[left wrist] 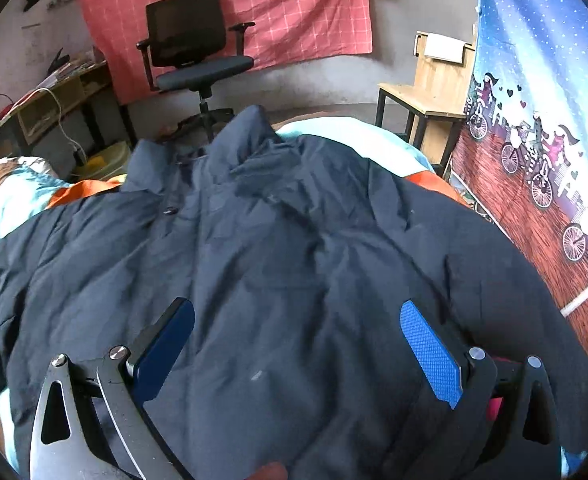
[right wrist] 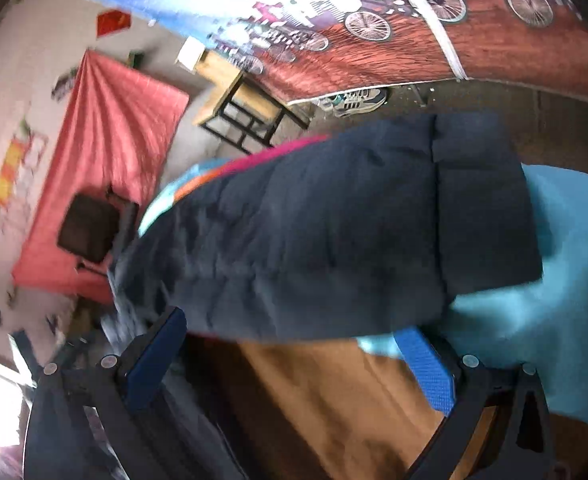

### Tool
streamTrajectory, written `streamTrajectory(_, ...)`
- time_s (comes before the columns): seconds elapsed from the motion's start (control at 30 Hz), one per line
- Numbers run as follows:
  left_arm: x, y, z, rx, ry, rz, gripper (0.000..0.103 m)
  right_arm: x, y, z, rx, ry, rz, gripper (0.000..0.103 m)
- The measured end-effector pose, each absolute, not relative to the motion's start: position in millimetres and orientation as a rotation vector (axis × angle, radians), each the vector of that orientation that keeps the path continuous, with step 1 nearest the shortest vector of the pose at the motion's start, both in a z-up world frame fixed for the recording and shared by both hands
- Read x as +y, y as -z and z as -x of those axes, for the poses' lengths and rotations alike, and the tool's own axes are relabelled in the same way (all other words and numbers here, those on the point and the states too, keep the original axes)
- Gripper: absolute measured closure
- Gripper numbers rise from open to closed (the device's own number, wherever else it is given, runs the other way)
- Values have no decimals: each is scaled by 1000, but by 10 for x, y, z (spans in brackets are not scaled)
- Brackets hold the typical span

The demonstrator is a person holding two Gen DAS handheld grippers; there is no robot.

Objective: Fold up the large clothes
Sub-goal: 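Lift the sleeve with the right tool and fold it across the jacket body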

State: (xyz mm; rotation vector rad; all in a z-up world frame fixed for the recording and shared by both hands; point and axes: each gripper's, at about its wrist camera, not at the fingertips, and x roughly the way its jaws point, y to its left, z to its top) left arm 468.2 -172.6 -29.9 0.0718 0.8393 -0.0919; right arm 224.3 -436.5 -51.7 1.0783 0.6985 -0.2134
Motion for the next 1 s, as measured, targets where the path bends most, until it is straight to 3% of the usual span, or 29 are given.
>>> streamTrajectory(0.13,-1946,439,-4904,858,107,-79,2,-4532,555,-2270,662,233,-1184,4)
streamTrajectory(0.2,-2034,539,-4996,877,110,-94,2,-4572,528,-2278,667,260,-1180,20)
streamTrajectory(0.27,-2091,656,-5071,908,117,-108,2,-4623,522,-2281,688,296,-1170,48)
streamTrajectory(0.47,-2188,944,-5154,949,155,-176,2,-4774,513,-2247,681,329,-1179,85)
streamTrajectory(0.7,-2057,897,-5095,943,181,-148,1,-4732,-18,-2321,592,318,-911,93)
streamTrajectory(1.0,-1269,216,-4563,880,190,-151,2,-4141,-1353,-2824,410,135,-458,94)
